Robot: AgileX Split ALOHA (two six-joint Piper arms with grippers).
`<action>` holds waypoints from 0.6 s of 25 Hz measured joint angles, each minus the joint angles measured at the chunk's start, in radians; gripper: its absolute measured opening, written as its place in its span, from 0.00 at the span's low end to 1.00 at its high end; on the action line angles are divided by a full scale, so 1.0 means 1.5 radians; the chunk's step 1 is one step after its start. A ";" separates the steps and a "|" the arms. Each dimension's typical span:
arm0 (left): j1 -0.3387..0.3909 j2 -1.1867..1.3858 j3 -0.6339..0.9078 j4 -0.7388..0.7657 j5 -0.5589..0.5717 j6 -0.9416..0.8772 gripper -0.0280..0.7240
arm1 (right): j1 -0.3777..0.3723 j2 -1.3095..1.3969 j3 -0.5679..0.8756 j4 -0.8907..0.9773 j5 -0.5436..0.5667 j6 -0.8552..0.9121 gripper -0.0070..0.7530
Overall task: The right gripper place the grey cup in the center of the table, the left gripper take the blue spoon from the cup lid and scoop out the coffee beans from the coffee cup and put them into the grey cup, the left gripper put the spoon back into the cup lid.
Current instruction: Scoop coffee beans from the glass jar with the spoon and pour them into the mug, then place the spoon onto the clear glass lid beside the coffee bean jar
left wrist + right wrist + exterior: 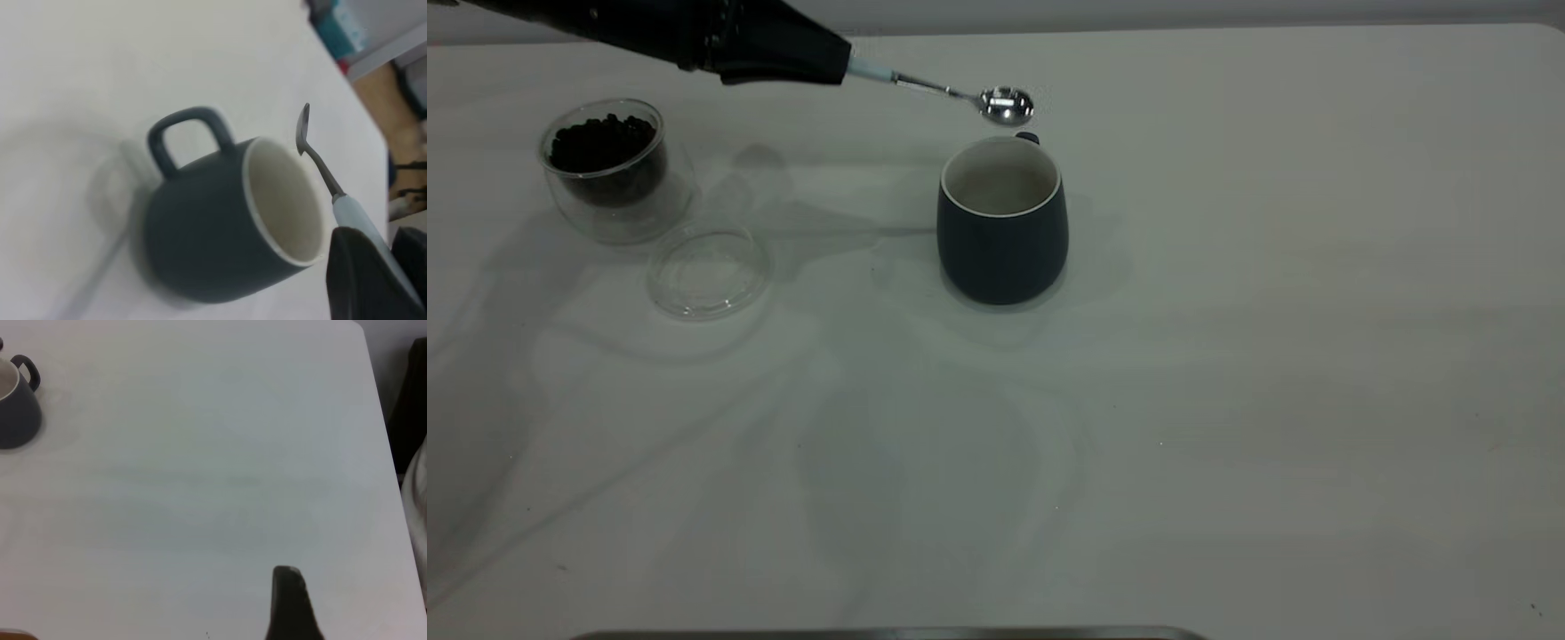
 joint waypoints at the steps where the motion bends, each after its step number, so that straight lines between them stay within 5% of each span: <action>1: 0.002 -0.004 0.000 0.000 0.002 -0.007 0.21 | 0.000 0.000 0.000 0.000 0.000 0.000 0.61; 8: 0.006 -0.022 0.000 0.002 0.005 -0.030 0.21 | 0.000 0.000 0.000 0.000 0.000 0.000 0.61; 15: 0.051 -0.030 0.000 0.033 0.010 -0.248 0.21 | 0.000 0.000 0.000 0.000 0.000 0.000 0.61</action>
